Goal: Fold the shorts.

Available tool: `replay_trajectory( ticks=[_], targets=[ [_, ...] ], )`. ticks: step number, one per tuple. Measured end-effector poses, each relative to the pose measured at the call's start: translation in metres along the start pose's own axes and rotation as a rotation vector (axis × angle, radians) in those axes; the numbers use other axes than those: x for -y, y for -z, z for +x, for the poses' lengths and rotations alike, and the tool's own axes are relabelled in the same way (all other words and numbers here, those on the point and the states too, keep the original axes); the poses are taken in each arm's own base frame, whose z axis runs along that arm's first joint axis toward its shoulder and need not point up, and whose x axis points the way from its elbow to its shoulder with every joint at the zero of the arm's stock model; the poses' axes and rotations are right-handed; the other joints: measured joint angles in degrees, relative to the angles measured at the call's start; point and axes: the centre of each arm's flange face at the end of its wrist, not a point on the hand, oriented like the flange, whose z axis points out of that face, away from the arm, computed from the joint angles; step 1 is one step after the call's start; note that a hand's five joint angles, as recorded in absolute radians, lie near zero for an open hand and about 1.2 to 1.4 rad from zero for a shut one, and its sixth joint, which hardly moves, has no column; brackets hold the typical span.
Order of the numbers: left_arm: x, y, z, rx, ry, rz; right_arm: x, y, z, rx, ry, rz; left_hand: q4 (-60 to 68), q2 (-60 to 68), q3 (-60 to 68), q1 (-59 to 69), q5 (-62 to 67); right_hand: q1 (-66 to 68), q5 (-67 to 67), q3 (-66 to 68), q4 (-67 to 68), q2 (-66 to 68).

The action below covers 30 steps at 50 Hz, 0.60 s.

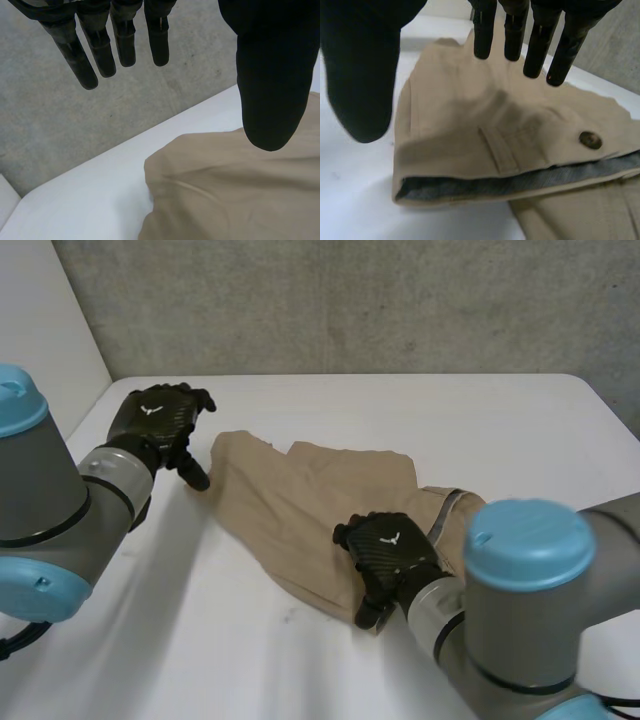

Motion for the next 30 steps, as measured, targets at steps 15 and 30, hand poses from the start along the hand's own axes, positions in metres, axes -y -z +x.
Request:
replay_trajectory(
  ticks=[15,30],
  targets=[
    [-0.011,0.005,-0.004,0.012,-0.002,-0.037,-0.030,-0.025,-0.002,-0.066,0.069,-0.019,0.00,0.00,0.00,0.00,0.00,5.58,5.86,6.45,6.75,5.53],
    [-0.005,0.011,-0.005,0.013,-0.002,-0.018,-0.008,-0.016,0.009,-0.092,0.063,0.046,0.00,0.00,0.00,0.00,0.00,38.13,46.09,47.44,48.19,47.52]
  ],
)
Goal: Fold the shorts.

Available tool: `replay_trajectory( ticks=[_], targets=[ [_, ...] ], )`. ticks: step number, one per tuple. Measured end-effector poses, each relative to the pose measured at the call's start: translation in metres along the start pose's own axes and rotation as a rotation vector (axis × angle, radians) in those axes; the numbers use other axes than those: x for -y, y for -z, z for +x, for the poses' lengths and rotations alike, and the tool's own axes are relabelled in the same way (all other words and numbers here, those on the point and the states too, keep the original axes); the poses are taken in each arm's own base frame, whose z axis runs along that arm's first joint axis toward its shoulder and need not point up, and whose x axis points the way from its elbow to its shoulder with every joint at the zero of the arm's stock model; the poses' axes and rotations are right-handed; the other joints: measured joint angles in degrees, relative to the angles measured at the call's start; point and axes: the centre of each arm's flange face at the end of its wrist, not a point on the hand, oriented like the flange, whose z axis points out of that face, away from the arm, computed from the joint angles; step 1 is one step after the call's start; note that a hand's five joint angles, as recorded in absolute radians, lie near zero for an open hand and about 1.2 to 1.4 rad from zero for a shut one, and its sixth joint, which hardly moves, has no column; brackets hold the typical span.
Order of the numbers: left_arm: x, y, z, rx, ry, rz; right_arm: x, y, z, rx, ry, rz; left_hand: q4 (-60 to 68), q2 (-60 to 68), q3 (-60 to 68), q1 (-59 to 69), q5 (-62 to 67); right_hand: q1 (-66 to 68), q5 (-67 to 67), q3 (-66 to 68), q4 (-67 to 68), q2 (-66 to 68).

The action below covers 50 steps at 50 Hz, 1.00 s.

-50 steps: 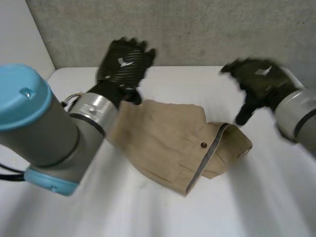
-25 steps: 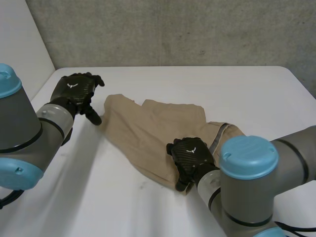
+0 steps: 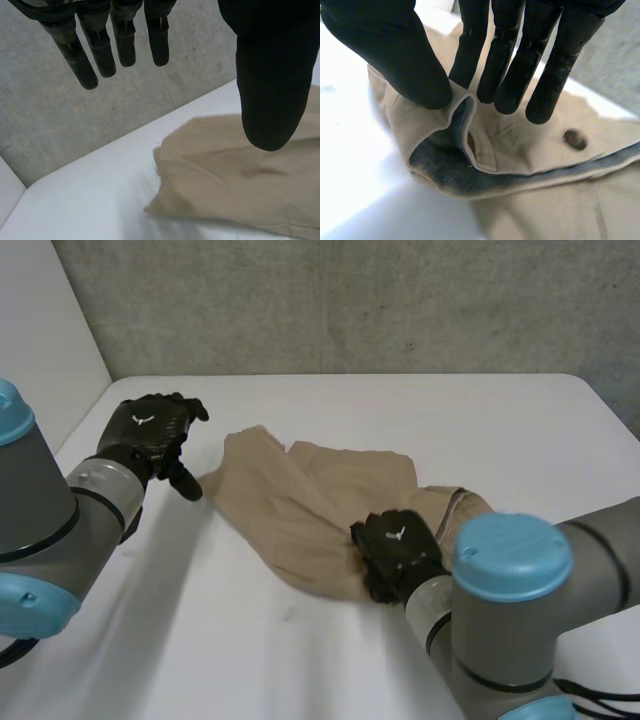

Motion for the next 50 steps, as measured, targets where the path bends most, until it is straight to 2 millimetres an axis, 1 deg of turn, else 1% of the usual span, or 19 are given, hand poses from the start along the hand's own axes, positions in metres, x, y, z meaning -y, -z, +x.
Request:
replay_trajectory(
  ticks=[5,6,7,8,9,12,13,14,15,17,23,33,40,50],
  targets=[
    [0.007,0.006,-0.001,0.000,0.000,0.020,0.022,0.007,0.016,-0.040,-0.011,0.065,0.00,0.00,0.00,0.00,-0.01,-0.02,-0.01,0.00,-0.12,-0.12],
    [0.007,0.007,-0.001,0.000,0.000,0.022,0.023,0.008,0.017,-0.043,-0.013,0.067,0.00,0.00,0.00,0.00,0.00,-0.50,-0.50,-1.41,-1.24,-1.27],
    [0.008,0.007,-0.001,0.001,0.000,0.024,0.025,0.009,0.018,-0.046,-0.015,0.069,0.00,0.00,0.00,0.00,0.00,-2.97,-3.63,-4.89,-5.27,-4.75],
    [0.008,0.008,-0.001,0.001,0.000,0.025,0.025,0.009,0.019,-0.047,-0.017,0.068,0.00,0.00,0.00,0.00,0.00,-3.98,-4.76,-6.94,-6.63,-6.81],
    [0.009,0.009,-0.001,0.001,0.000,0.027,0.025,0.010,0.020,-0.048,-0.019,0.066,0.00,0.00,0.00,0.00,0.00,-8.43,-9.76,-12.04,-12.52,-12.54],
    [0.010,0.010,-0.002,0.002,0.000,0.031,0.022,0.014,0.020,-0.040,-0.024,0.038,0.00,0.00,0.00,0.00,-0.01,-14.90,-17.95,-20.93,-21.35,-20.33],
    [0.010,0.010,-0.002,0.003,0.000,0.030,0.021,0.015,0.019,-0.036,-0.024,0.027,0.00,0.00,0.00,0.00,-0.01,-23.70,-27.98,-30.69,-31.13,-30.76],
    [0.010,0.010,-0.002,0.003,0.000,0.030,0.021,0.015,0.019,-0.036,-0.024,0.027,0.00,0.00,0.00,0.00,-0.01,-23.70,-27.98,-30.69,-31.13,-30.76],
    [0.009,0.010,-0.002,0.003,0.000,0.029,0.017,0.019,0.016,-0.020,-0.024,-0.006,0.00,0.00,0.00,0.00,0.00,-27.93,-33.60,-36.06,-36.38,-35.70],
    [0.008,0.010,-0.002,0.003,0.000,0.024,0.014,0.023,0.013,-0.005,-0.026,-0.036,0.00,0.00,0.00,0.00,-0.01,-29.86,-36.14,-38.32,-38.94,-38.09],
    [0.002,0.013,-0.001,0.000,0.001,0.006,0.001,0.036,0.001,0.039,-0.057,-0.130,0.00,0.00,0.00,0.00,-0.01,-30.16,-37.25,-38.98,-39.67,-38.36],
    [-0.001,0.014,-0.002,0.002,0.003,-0.003,-0.008,0.043,-0.008,0.061,-0.072,-0.159,0.00,0.00,0.00,0.00,0.00,-30.16,-37.36,-38.98,-39.66,-38.36],
    [-0.002,0.014,-0.002,0.002,0.003,-0.008,-0.019,0.032,-0.014,0.049,-0.049,-0.137,0.00,0.00,0.00,0.00,0.00,-30.16,-37.30,-38.94,-39.57,-38.35],
    [-0.004,0.016,-0.002,0.001,0.003,-0.011,-0.029,0.016,-0.014,0.015,-0.005,-0.102,0.00,0.00,0.00,0.00,-0.01,-29.97,-35.64,-38.57,-38.51,-38.06]
  ],
)
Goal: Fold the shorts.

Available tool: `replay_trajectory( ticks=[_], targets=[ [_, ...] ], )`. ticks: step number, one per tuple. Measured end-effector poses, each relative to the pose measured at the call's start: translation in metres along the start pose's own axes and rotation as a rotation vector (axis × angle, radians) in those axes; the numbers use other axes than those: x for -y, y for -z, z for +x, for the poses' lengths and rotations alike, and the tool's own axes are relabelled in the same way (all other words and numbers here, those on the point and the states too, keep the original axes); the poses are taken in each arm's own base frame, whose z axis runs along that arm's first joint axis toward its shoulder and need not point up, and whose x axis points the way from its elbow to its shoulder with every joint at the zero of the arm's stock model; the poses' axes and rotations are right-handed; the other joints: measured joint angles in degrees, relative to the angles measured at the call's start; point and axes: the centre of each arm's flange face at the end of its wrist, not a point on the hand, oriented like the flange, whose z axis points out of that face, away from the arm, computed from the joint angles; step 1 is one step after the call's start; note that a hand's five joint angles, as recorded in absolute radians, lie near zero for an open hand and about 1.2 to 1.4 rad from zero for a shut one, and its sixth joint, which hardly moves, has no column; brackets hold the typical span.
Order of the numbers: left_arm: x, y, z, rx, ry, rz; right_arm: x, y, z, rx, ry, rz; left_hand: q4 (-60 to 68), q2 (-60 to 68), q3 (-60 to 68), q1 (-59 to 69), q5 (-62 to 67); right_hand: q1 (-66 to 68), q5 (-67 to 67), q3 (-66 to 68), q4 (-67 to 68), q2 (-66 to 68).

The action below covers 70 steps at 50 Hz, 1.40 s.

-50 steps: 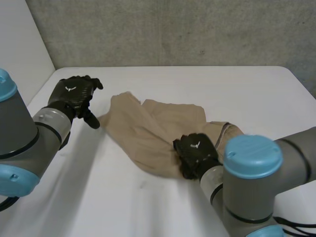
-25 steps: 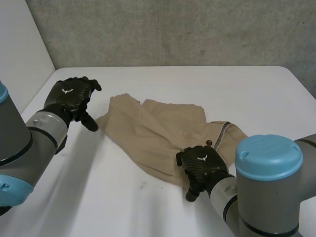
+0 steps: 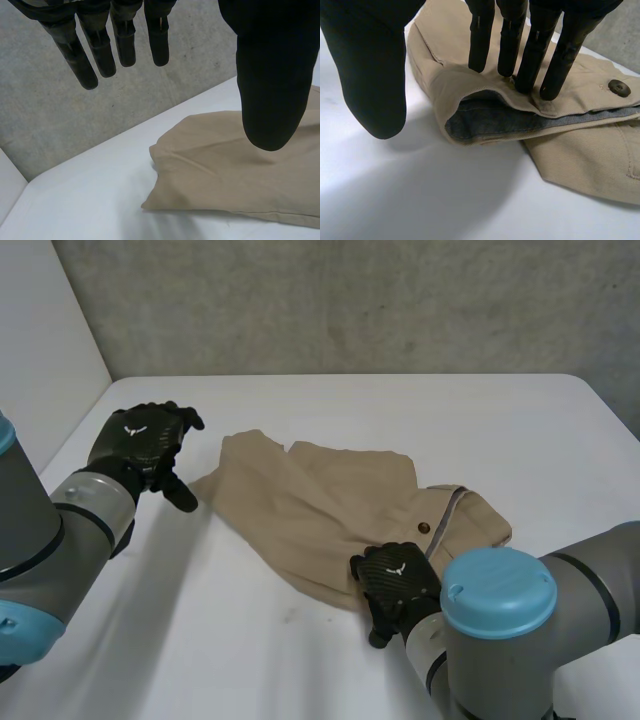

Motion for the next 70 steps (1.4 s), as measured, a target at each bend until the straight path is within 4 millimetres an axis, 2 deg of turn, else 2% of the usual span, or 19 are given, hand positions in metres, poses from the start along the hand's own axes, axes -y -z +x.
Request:
replay_trajectory(
  ticks=[6,12,16,18,19,26,27,30,34,36,39,48,57,59,60,61,64,69,70],
  targets=[
    [0.000,0.000,-0.001,0.003,0.001,-0.001,0.000,-0.006,0.001,-0.011,0.019,0.029,0.00,0.00,0.00,0.00,0.00,2.40,1.75,2.86,3.05,3.34],
    [0.000,0.001,-0.004,0.010,0.001,-0.001,0.002,-0.011,0.001,-0.023,0.035,0.061,-0.21,-0.02,0.00,0.00,0.00,11.30,10.95,13.69,13.11,13.58],
    [0.000,0.001,-0.005,0.013,0.001,0.000,0.002,-0.018,0.002,-0.032,0.060,0.076,-0.21,-0.02,0.00,0.00,0.00,21.25,23.59,27.33,26.24,27.04],
    [0.000,0.001,-0.005,0.013,0.001,0.001,0.002,-0.019,0.003,-0.033,0.065,0.078,-0.37,-0.25,0.00,0.00,-0.41,21.25,23.59,27.33,26.24,27.04],
    [0.000,0.002,-0.005,0.013,0.001,0.001,0.003,-0.020,0.003,-0.035,0.072,0.081,-0.43,-0.33,0.00,-0.04,-0.53,26.57,33.28,36.17,36.13,36.73],
    [0.000,0.002,-0.005,0.013,0.001,-0.001,0.018,-0.020,0.010,-0.050,0.092,0.114,-1.32,-1.23,-1.35,-2.64,-1.19,27.44,35.99,38.63,38.55,38.16],
    [-0.001,0.002,-0.005,0.014,0.000,-0.004,0.034,-0.015,0.018,-0.069,0.101,0.146,-1.32,-1.24,-1.35,-2.64,-1.19,27.79,35.99,38.63,38.55,38.16],
    [-0.003,0.002,-0.005,0.015,-0.001,-0.011,0.055,-0.007,0.028,-0.091,0.122,0.187,-1.32,-1.24,-1.35,-2.64,-1.19,27.79,35.99,38.63,38.55,38.16],
    [-0.009,0.001,-0.008,0.021,-0.005,-0.021,0.092,0.017,0.040,-0.108,0.177,0.247,-1.32,-1.24,-1.35,-2.64,-1.19,27.79,36.65,38.63,38.55,38.16],
    [-0.010,0.001,-0.008,0.022,-0.005,-0.021,0.096,0.020,0.041,-0.107,0.183,0.252,-1.32,-1.23,-1.35,-2.64,-1.19,27.79,36.72,38.63,38.55,38.16],
    [-0.019,-0.004,-0.009,0.029,-0.006,-0.023,0.120,0.041,0.044,-0.095,0.212,0.296,-1.34,-1.41,-1.36,-2.64,-1.21,27.79,36.76,38.63,38.55,38.16],
    [-0.050,-0.024,-0.004,0.003,-0.004,-0.062,0.148,0.074,0.043,-0.076,0.225,0.389,-1.34,-1.41,-1.35,-2.64,-1.22,27.79,36.76,38.63,38.56,38.16],
    [-0.075,-0.042,0.010,-0.042,-0.006,-0.116,0.156,0.085,0.047,-0.092,0.219,0.423,-0.10,0.04,-0.10,-1.40,0.54,27.79,36.76,38.63,38.79,38.16],
    [-0.078,-0.044,0.017,-0.059,-0.009,-0.123,0.157,0.085,0.048,-0.099,0.216,0.425,9.61,9.74,9.44,9.26,10.56,27.79,36.76,38.63,38.79,38.16],
    [-0.078,-0.044,0.017,-0.059,-0.009,-0.123,0.157,0.085,0.048,-0.099,0.216,0.425,9.61,9.74,9.44,9.26,10.56,27.79,36.76,38.63,38.79,38.16],
    [-0.079,-0.045,0.020,-0.068,-0.009,-0.125,0.157,0.085,0.050,-0.106,0.213,0.424,25.74,25.91,25.48,27.02,26.18,27.79,36.76,38.63,38.79,38.16],
    [-0.079,-0.045,0.023,-0.077,-0.010,-0.125,0.157,0.082,0.058,-0.134,0.204,0.420,43.53,43.58,43.03,43.85,43.84,27.79,36.76,38.63,38.79,38.16],
    [-0.075,-0.041,0.026,-0.087,-0.012,-0.119,0.158,0.077,0.071,-0.172,0.194,0.414,49.44,49.28,48.63,44.39,46.80,27.79,36.76,38.63,38.79,38.16],
    [-0.073,-0.039,0.027,-0.088,-0.013,-0.115,0.159,0.074,0.080,-0.199,0.187,0.409,49.44,49.32,48.68,44.39,46.80,28.86,36.76,38.63,38.79,38.16]
  ],
)
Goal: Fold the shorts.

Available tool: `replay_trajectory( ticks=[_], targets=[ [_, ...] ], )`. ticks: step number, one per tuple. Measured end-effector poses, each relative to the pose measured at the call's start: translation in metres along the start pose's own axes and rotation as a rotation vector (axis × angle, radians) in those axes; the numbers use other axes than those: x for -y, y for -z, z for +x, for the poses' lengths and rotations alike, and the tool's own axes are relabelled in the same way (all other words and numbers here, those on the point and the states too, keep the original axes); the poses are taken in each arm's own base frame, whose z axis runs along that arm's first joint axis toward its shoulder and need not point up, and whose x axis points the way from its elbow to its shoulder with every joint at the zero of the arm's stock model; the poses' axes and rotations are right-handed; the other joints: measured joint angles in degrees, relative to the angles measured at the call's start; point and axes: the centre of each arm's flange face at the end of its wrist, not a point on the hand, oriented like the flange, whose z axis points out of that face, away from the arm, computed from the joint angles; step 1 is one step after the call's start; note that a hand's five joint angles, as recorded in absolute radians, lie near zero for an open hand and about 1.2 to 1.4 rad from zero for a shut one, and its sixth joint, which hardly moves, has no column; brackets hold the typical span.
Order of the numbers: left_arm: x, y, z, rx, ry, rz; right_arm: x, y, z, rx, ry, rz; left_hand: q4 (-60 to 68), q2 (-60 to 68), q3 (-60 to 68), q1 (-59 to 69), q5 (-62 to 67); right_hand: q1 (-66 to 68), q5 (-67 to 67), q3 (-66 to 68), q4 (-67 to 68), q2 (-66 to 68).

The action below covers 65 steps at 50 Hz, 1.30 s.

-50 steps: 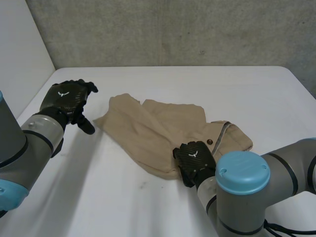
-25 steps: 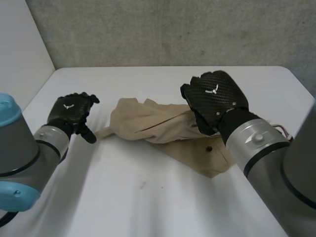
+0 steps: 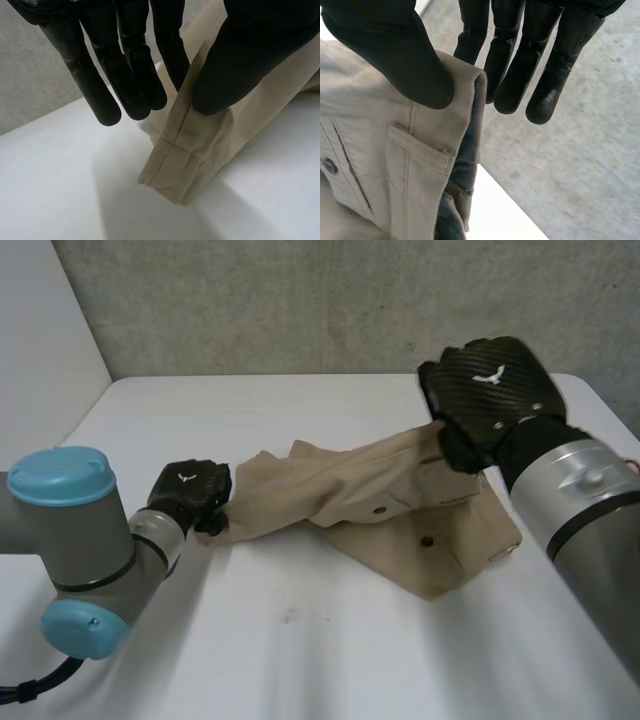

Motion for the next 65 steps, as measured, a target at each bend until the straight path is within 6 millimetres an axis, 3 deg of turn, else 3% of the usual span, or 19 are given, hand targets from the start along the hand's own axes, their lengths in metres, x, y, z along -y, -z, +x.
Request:
replay_trajectory(
  ticks=[4,10,15,18,21,25,31,33,38,40,45,47,52,54,55,56,59,64,65],
  targets=[
    [0.021,0.012,-0.001,0.004,-0.002,0.045,-0.004,-0.006,0.013,-0.040,-0.001,-0.010,0.09,0.09,0.04,0.00,0.00,0.00,0.00,0.00,0.00,0.00],
    [0.096,0.057,-0.013,0.044,-0.002,0.248,0.004,-0.010,0.027,-0.084,0.001,0.016,0.18,0.15,0.08,0.00,0.00,0.22,0.00,0.00,0.00,0.00],
    [0.163,0.113,-0.023,0.086,-0.009,0.477,0.034,-0.003,0.039,-0.127,0.011,0.109,0.20,0.19,0.23,0.00,0.00,1.06,0.00,0.00,0.00,0.00],
    [0.183,0.133,-0.025,0.097,-0.010,0.550,0.047,0.001,0.045,-0.146,0.014,0.147,0.22,0.27,0.38,0.00,0.00,1.06,0.00,0.00,0.00,0.00],
    [0.224,0.178,-0.030,0.115,0.001,0.700,0.082,0.018,0.063,-0.204,0.026,0.248,0.23,0.30,0.40,0.00,0.00,1.06,0.00,0.27,0.00,0.00],
    [0.241,0.200,-0.031,0.111,0.019,0.750,0.092,0.025,0.076,-0.232,0.055,0.241,0.23,0.31,0.40,0.00,0.00,1.06,0.00,0.29,0.00,0.00],
    [0.218,0.163,-0.030,0.088,0.033,0.609,0.059,0.005,0.073,-0.170,0.100,0.069,0.23,0.31,0.40,0.00,0.00,1.06,0.00,0.29,0.00,0.00],
    [0.191,0.126,-0.027,0.072,0.038,0.480,0.031,-0.011,0.065,-0.111,0.117,-0.041,0.23,0.31,0.40,0.00,0.00,1.06,0.00,0.29,0.00,0.00],
    [0.155,0.082,-0.023,0.055,0.033,0.333,0.003,-0.030,0.054,-0.055,0.121,-0.127,0.24,0.32,0.41,0.00,0.00,1.06,0.00,0.29,0.00,0.00],
    [0.136,0.049,-0.021,0.047,0.013,0.263,-0.013,-0.048,0.049,-0.041,0.116,-0.146,0.24,0.32,0.41,0.00,0.00,1.06,0.00,0.29,0.00,0.00],
    [0.147,0.008,-0.023,0.065,-0.035,0.325,-0.016,-0.084,0.053,-0.111,0.094,-0.028,0.24,0.32,0.41,0.00,0.00,1.06,0.00,0.29,0.00,0.00],
    [0.178,0.000,-0.028,0.101,-0.050,0.450,-0.001,-0.098,0.064,-0.191,0.083,0.091,0.25,0.33,0.41,0.00,0.00,1.06,0.00,0.29,0.00,0.00],
    [0.262,0.017,-0.044,0.225,-0.043,0.789,0.057,-0.108,0.096,-0.390,0.065,0.393,0.25,0.36,0.41,-0.01,0.00,2.67,0.22,0.29,0.00,0.00],
    [0.303,0.045,-0.052,0.285,-0.024,0.959,0.085,-0.103,0.108,-0.458,0.059,0.516,0.25,0.36,0.41,-0.01,0.00,2.79,0.38,0.29,0.00,0.00],
    [0.303,0.045,-0.052,0.285,-0.024,0.959,0.085,-0.103,0.108,-0.458,0.059,0.516,0.25,0.36,0.41,-0.01,0.00,2.79,0.38,0.29,0.00,0.00],
    [0.323,0.068,-0.055,0.316,-0.010,1.044,0.106,-0.095,0.115,-0.492,0.058,0.594,0.25,0.36,0.41,-0.01,0.00,2.79,0.52,0.29,0.00,0.00],
    [0.333,0.095,-0.057,0.335,-0.001,1.091,0.115,-0.089,0.117,-0.492,0.061,0.614,0.25,0.36,0.41,-0.01,0.00,2.79,0.54,0.29,0.00,0.00],
    [0.328,0.104,-0.056,0.331,-0.003,1.077,0.111,-0.086,0.113,-0.467,0.064,0.574,0.25,0.36,0.41,-0.01,0.00,2.79,0.54,0.29,0.00,0.00],
    [0.306,0.111,-0.051,0.308,-0.014,1.006,0.096,-0.085,0.106,-0.417,0.065,0.479,0.25,0.37,0.41,-0.01,0.00,2.79,0.55,0.29,0.00,0.00]
  ],
)
